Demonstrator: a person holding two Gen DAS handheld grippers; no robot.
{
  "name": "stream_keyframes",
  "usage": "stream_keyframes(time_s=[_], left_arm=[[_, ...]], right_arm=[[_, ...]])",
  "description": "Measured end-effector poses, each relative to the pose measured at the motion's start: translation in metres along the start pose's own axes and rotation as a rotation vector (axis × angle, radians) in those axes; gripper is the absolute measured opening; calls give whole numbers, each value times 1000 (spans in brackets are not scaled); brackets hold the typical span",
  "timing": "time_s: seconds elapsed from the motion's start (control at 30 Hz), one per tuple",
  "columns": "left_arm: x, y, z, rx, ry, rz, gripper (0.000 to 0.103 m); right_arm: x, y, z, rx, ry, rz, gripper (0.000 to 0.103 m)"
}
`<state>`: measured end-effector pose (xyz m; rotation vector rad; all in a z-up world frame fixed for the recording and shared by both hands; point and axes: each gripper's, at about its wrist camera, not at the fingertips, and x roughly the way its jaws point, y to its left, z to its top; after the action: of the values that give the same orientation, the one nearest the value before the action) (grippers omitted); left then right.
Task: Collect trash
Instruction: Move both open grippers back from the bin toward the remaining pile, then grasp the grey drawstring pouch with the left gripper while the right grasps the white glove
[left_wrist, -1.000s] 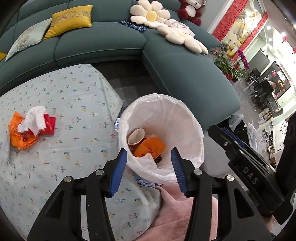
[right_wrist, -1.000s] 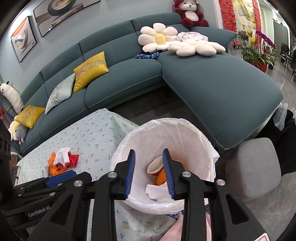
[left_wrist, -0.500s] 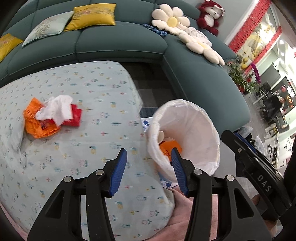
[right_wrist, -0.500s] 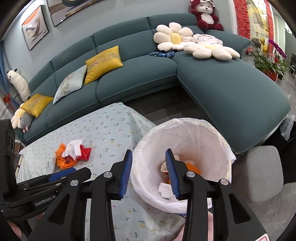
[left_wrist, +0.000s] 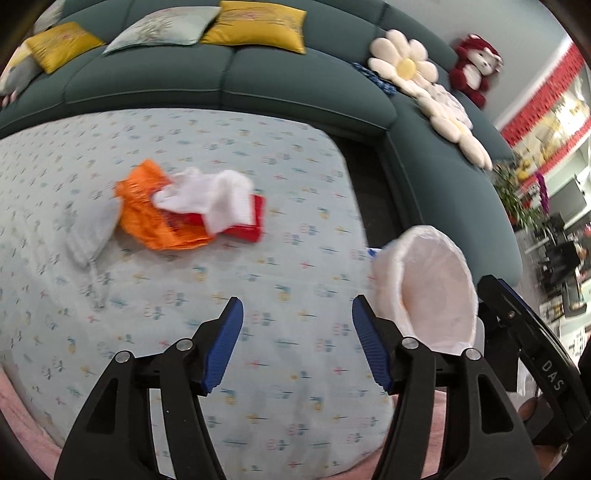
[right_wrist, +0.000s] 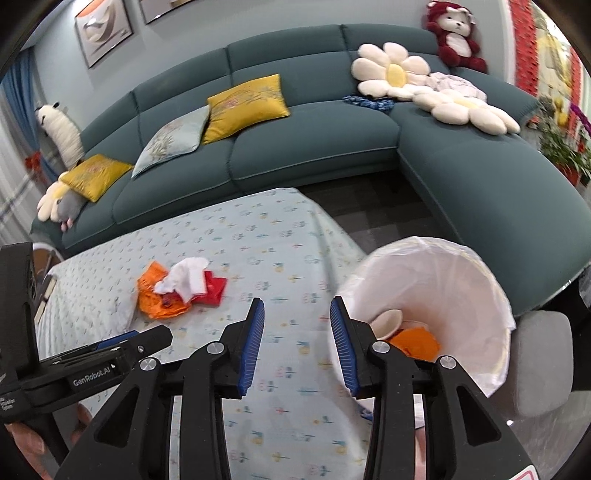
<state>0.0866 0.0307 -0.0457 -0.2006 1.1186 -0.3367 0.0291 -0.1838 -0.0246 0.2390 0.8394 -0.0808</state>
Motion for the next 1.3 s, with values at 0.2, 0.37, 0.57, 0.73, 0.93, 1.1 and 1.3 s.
stream_keyframes(time_s=[0.2,0.37,0.57,0.73,0.93,1.1,1.3], left_arm=[[-5,45,1,-73,-4,28,64],[-5,87,2,-132,-4,54,69],[0,136,8,-167,-4,114,72],[7,172,18,-172,1,160,75],[25,206,29,-208,26,182,78],[45,218,42,-193,42,191,82],[71,224,50,-167,59,211,89]], right_arm=[[15,37,2,-44,26,36,36],[35,69,2,-61,66,75,36],[64,104,3,-88,111,103,37],[97,133,8,-97,151,130,37],[138,158,15,-93,198,138,37],[168,172,22,-102,221,121,37],[204,174,24,-75,272,96,37]])
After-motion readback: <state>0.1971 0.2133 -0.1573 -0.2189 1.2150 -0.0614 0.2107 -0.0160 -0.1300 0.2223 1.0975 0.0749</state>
